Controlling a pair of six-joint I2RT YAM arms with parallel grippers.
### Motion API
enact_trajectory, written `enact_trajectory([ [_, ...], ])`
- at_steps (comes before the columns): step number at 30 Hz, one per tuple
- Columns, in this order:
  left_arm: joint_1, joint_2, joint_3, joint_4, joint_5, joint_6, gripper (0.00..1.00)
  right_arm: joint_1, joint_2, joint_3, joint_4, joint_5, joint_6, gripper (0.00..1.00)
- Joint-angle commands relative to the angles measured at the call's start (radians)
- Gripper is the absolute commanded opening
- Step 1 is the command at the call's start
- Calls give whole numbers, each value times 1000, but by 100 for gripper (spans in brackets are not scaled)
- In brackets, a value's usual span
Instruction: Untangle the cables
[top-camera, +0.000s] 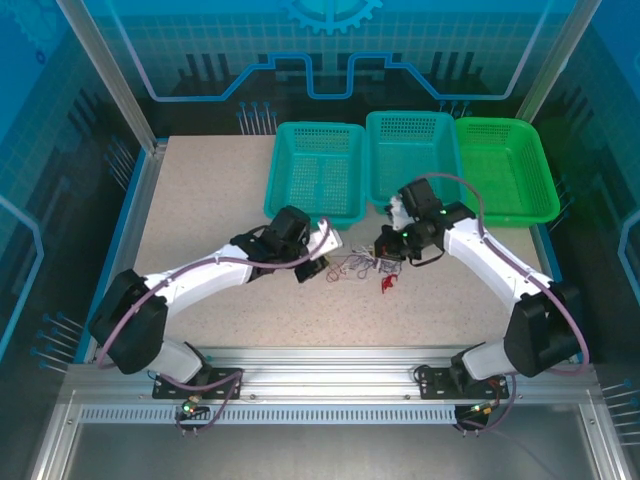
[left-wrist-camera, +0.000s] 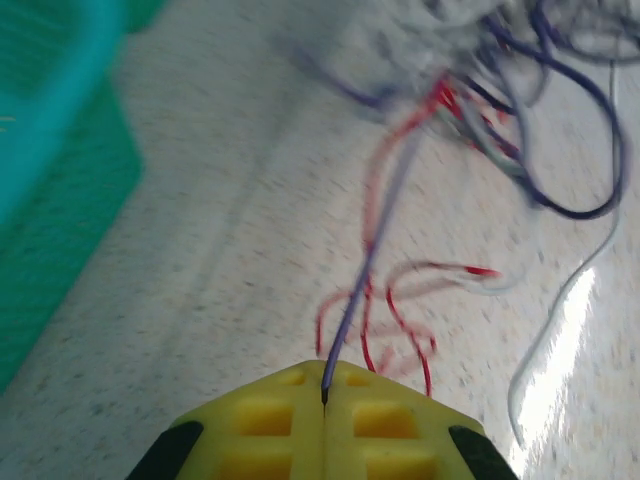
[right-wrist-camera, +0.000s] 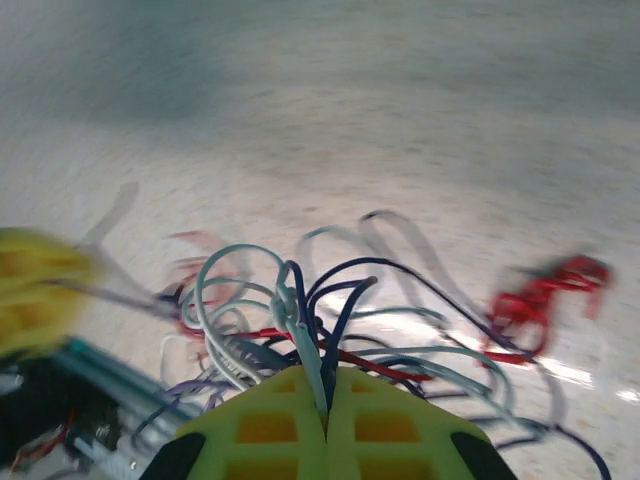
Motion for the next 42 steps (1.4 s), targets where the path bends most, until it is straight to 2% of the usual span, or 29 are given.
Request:
enact_trajectory([
  [1, 76, -88, 33, 7, -127, -382, 0, -163, -43, -115, -28, 119, 169, 5],
  [4, 106, -133, 28, -9, -170, -553, 0, -282, -63, -176, -64, 201, 222, 5],
  [6, 110, -155, 6, 6, -154, -593, 0, -322, -65, -181, -87, 270, 220, 5],
  [9, 110, -163, -27, 16, -154, -635, 0, -327, -69, -185, -92, 334, 233, 9],
  [13, 109, -158, -58, 28, -139, -679, 0, -310, -73, -257, -46, 319, 261, 11],
  [16, 116, -192, -74, 18, -206, -711, 0, -328, -86, -271, -101, 423, 273, 7],
  [21, 248, -333, -76, -35, -274, -799, 0, -476, -197, -319, -122, 548, 325, 11],
  [24, 305, -377, -53, -87, -258, -825, 0, -482, -214, -325, -73, 530, 350, 11],
  [27, 309, -393, -26, -131, -250, -831, 0, -457, -174, -324, -32, 483, 348, 11],
  [31, 315, -411, 8, -184, -274, -837, 0, -459, -133, -308, -61, 547, 339, 11],
  [34, 340, -418, 58, -269, -331, -835, 0, -523, -138, -314, -75, 589, 347, 11],
  [36, 387, -424, 92, -357, -380, -861, 0, -606, -142, -321, -88, 587, 361, 10],
  [39, 466, -422, 127, -508, -452, -919, 0, -666, -149, -316, -78, 578, 348, 10],
  [40, 477, -426, 121, -509, -443, -912, 0, -660, -153, -310, -51, 561, 323, 10],
  [42, 477, -440, 83, -441, -345, -882, 0, -613, -153, -298, -6, 521, 285, 11],
])
